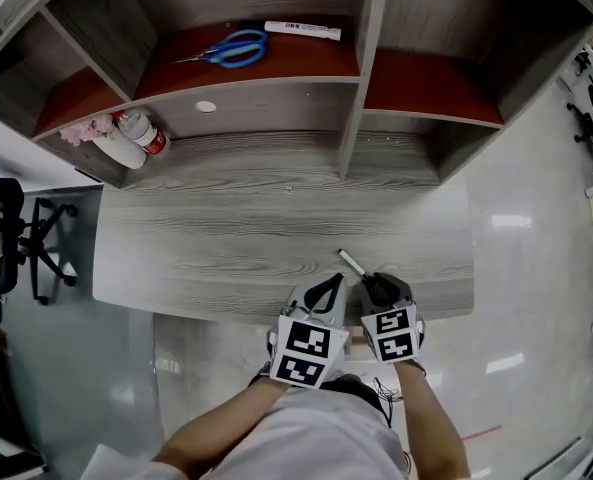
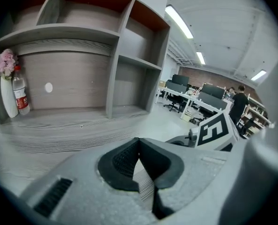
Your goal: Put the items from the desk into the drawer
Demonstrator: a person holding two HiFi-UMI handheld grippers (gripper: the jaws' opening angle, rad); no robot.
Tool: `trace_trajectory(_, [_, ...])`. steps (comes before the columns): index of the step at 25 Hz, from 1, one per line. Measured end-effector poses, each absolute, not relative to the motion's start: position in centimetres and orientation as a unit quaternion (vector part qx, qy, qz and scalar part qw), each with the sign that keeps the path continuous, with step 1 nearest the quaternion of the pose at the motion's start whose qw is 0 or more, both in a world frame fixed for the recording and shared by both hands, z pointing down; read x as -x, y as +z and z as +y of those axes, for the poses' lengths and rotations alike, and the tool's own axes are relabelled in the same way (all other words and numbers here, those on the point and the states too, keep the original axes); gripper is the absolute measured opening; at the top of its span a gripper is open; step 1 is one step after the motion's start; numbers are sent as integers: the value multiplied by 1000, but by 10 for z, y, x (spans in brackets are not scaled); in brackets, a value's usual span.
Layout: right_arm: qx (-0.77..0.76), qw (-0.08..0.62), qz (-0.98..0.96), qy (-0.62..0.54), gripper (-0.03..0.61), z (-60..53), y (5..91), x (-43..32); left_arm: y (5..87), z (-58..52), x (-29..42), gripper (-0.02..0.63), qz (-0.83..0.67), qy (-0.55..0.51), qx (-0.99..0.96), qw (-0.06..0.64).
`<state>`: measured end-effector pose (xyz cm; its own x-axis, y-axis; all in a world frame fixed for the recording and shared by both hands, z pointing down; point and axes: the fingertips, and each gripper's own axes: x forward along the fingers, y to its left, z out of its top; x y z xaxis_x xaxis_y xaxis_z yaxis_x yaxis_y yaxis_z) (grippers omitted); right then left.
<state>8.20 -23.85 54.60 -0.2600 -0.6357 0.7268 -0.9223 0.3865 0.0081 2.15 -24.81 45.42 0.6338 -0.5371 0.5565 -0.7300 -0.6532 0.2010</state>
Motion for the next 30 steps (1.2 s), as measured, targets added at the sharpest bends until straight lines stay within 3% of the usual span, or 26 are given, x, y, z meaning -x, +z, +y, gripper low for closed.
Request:
trace_trajectory(7, [-511,319,-764,232,40,-242,549,-83,457,-253,-13,3,-372,228,-873,219])
trace_trajectory(30, [-457,281,-816,218,40,-126,522,-86,463,-148,-22,3,-464,223,-825,233])
